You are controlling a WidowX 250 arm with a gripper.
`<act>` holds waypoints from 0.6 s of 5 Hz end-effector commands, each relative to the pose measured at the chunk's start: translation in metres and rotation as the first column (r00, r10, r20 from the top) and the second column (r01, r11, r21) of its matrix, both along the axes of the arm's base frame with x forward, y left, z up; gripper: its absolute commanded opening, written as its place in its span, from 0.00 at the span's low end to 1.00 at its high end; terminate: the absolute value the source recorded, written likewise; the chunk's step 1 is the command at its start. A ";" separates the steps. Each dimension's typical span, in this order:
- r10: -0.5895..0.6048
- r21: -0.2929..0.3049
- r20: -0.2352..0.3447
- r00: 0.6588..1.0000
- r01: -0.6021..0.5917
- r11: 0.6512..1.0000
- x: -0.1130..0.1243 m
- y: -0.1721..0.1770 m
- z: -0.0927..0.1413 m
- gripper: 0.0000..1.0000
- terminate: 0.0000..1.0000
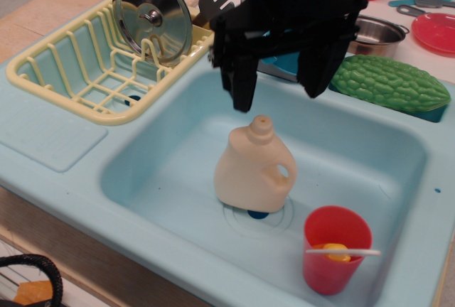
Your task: Put detergent from sink into drying rack
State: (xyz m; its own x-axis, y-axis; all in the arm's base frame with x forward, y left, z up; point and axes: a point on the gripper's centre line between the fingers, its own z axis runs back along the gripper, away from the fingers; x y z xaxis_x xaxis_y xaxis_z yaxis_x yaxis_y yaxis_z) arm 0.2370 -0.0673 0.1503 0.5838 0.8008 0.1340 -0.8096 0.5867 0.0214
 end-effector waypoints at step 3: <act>0.113 -0.033 0.067 0.991 -0.111 0.993 -0.019 -0.006 -0.009 1.00 0.00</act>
